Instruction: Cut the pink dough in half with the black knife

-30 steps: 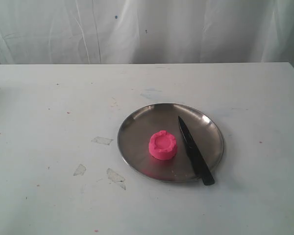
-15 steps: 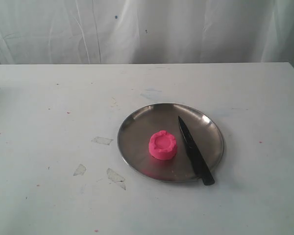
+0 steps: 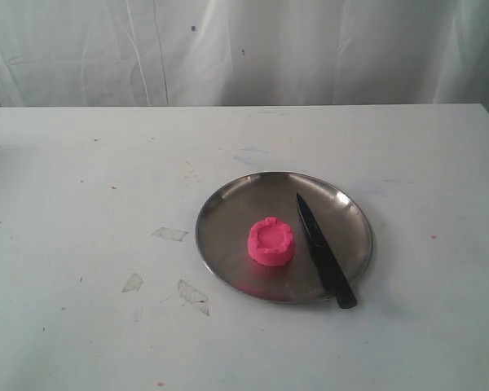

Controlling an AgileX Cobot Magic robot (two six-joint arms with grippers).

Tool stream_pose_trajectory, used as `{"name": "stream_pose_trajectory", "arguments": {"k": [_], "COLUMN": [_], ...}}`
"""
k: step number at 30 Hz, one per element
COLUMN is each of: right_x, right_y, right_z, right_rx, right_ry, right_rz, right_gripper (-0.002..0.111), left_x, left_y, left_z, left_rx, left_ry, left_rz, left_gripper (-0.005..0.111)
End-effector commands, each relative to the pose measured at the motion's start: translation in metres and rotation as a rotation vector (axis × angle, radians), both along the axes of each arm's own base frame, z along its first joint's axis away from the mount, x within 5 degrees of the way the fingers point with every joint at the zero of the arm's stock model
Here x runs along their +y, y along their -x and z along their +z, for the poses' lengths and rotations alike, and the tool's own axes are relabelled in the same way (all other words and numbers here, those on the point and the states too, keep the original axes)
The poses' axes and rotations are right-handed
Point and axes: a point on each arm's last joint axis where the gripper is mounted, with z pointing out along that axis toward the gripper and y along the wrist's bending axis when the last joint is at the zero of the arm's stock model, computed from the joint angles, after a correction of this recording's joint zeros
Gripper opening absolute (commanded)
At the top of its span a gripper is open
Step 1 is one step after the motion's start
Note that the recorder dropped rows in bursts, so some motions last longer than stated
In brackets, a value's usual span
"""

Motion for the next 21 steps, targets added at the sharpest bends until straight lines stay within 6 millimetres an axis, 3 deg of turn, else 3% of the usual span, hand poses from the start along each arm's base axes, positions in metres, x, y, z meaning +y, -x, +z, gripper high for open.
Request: {"name": "stream_pose_trajectory", "arguments": {"k": [1,7,11,16,21], "right_x": [0.007,0.014,0.024,0.056,0.069], "right_y": [-0.009,-0.041,-0.073,-0.094,-0.098], "right_z": [0.029,0.042,0.037,0.024,0.017], "right_rx": [-0.014,0.098,0.260,0.490,0.560], "right_ry": [0.200,0.277,0.312,0.336,0.348], "right_rz": [-0.001,0.015,0.083,0.459,0.656], "right_gripper": [0.000,0.000,0.000,0.000,0.000], "left_x": [0.000,0.000,0.000,0.000,0.000], "left_y": [0.000,0.000,0.000,0.000,0.000], "left_z": [-0.001,-0.001,-0.001,-0.001,-0.001], "left_rx": [-0.003,-0.003,-0.003,-0.003,-0.003], "left_ry": [0.009,0.009,0.009,0.009,0.009], "left_rz": [0.003,0.003,0.003,0.003,0.003], "left_gripper": [0.000,0.000,0.000,0.000,0.000]}}
